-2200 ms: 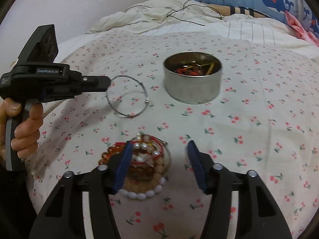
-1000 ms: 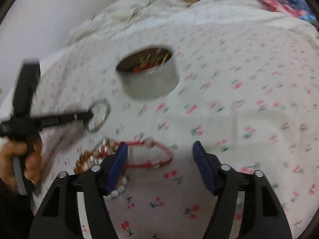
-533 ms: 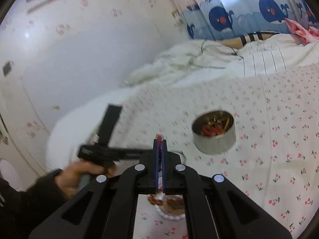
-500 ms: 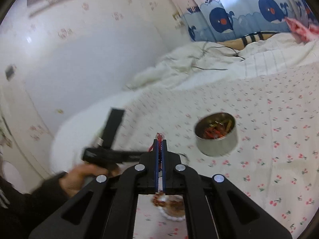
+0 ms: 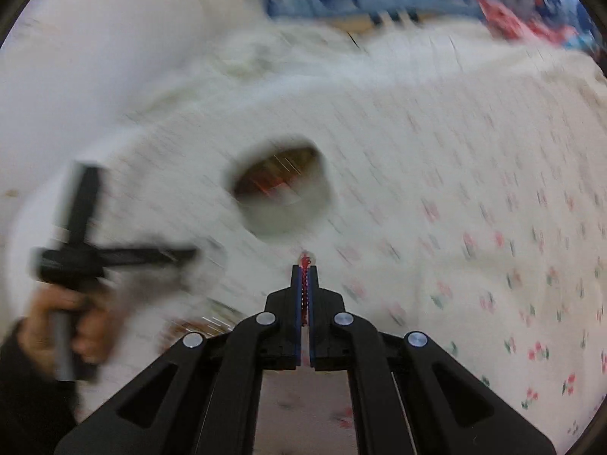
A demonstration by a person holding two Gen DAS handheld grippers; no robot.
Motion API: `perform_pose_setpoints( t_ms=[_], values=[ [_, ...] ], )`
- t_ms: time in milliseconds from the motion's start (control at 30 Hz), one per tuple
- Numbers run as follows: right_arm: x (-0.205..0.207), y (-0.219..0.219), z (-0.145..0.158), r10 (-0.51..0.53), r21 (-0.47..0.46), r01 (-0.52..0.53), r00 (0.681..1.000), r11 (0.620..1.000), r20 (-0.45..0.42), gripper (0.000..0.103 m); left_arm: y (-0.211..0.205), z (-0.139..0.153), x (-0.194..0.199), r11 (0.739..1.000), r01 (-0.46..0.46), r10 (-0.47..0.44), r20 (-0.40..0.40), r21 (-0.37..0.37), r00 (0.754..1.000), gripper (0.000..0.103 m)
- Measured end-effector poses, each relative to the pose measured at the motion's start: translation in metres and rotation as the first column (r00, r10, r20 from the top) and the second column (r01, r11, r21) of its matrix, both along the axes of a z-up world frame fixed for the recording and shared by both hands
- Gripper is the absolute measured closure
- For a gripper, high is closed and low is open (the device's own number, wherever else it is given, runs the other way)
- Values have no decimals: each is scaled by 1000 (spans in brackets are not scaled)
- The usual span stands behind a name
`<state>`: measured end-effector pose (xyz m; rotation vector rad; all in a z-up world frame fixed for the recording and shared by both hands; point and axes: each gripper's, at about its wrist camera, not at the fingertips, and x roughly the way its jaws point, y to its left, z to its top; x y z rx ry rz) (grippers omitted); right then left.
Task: Organize jewelry
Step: 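Carry the bangle and red cord bracelet over the silver tin with both grippers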
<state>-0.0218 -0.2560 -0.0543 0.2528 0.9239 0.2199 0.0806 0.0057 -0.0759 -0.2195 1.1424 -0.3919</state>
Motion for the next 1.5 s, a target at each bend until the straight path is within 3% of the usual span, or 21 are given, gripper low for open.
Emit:
perform_pose_setpoints(
  t_ms=[33, 67, 100, 200, 333, 367, 433, 500, 567, 733, 1000, 1300, 1500],
  values=[
    [1, -2, -3, -12, -13, 12, 1000, 1000, -11, 86, -7, 2, -2, 999, 26, -27, 19, 42, 999, 52],
    [1, -3, -3, -20, -10, 20, 1000, 1000, -12, 54, -12, 2, -4, 997, 38, -40, 29, 72, 999, 50],
    [-1, -5, -3, -31, 0, 31, 1000, 1000, 0, 37, -16, 2, -5, 994, 50, -54, 40, 98, 998, 49],
    [-2, 4, 0, -6, -29, 7, 1000, 1000, 19, 37, -19, 2, -9, 991, 44, -51, 56, 124, 997, 50],
    [0, 16, -12, 43, -71, -45, 999, 996, -29, 37, -16, 6, -10, 992, 43, -50, 55, 123, 997, 98],
    [0, 20, -13, 53, -104, -56, 998, 993, -28, 37, -15, 7, -10, 993, 47, -53, 53, 110, 997, 99],
    [-2, 28, -14, 90, -133, -92, 996, 987, -25, 55, -13, 12, -12, 994, 51, -57, 61, 94, 997, 99],
    [-3, 32, -14, 106, -148, -108, 994, 983, -20, 95, -13, 17, -16, 996, 62, -67, 68, 71, 995, 99],
    [-5, 29, -11, 106, -123, -106, 994, 987, -3, 100, -11, 24, -19, 997, 64, -67, 83, 45, 994, 99],
    [-11, 11, 11, 63, 5, -64, 993, 998, 98, 100, -4, 47, -25, 998, 64, -61, 136, -14, 989, 99],
    [-16, 1, 45, 20, 88, -43, 969, 995, 247, 100, -8, 73, -18, 997, 65, -55, 184, -47, 981, 99],
    [21, 0, 68, 26, 105, -59, 955, 993, 295, 100, -41, 87, 19, 997, 79, -73, 217, -20, 974, 99],
    [36, -8, 67, 7, 117, -42, 958, 992, 286, 100, -57, 87, 41, 996, 85, -85, 223, 11, 971, 99]
  ],
)
